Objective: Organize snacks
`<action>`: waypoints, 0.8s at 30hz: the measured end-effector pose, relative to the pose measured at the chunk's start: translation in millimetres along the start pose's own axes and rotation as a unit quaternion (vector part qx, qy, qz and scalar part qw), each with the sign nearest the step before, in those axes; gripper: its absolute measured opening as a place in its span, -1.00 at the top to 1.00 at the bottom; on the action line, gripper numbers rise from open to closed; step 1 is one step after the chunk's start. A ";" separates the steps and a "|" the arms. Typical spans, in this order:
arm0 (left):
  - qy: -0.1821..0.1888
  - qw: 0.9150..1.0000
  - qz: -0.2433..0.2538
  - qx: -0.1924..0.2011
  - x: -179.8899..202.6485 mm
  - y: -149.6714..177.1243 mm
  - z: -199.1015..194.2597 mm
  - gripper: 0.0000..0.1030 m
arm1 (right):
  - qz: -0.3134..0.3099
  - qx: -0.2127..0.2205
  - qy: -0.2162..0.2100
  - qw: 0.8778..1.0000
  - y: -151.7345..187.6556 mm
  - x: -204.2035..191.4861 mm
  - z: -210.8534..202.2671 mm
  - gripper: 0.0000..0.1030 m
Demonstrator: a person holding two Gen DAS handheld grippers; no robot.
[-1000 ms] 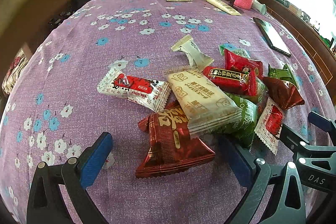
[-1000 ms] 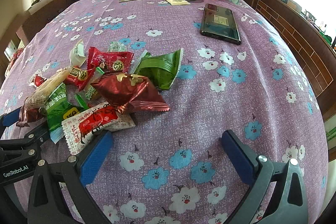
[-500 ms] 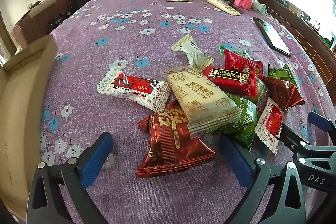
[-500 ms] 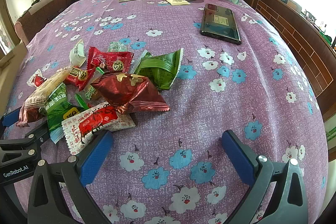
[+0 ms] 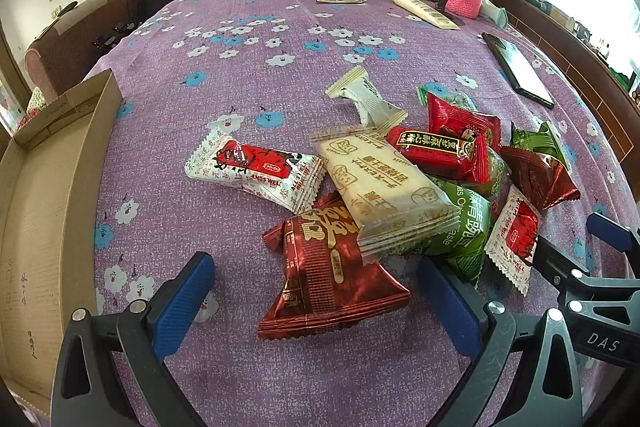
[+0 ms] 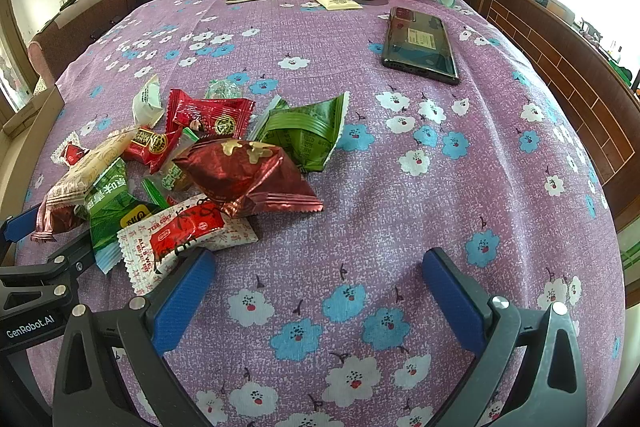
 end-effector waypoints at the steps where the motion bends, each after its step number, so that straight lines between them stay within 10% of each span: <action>1: 0.000 1.000 0.000 0.000 0.0 0.0 0.0 -0.99 | 0.000 0.000 0.000 1.000 -0.2 0.0 -0.2 -1.00; 24: 0.000 1.000 0.000 0.000 -0.1 0.0 0.0 -0.99 | 0.000 0.000 0.000 1.000 -2.1 1.4 -2.5 -1.00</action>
Point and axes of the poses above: each gripper's, at about its wrist camera, not at the fingertips, and z roughly the way its jaws point, x to its right, y to its underside, the point moved 10 cm from there along z, roughly the way its jaws point, and after that the axes turned 10 degrees about -x, right-handed, at the moved point
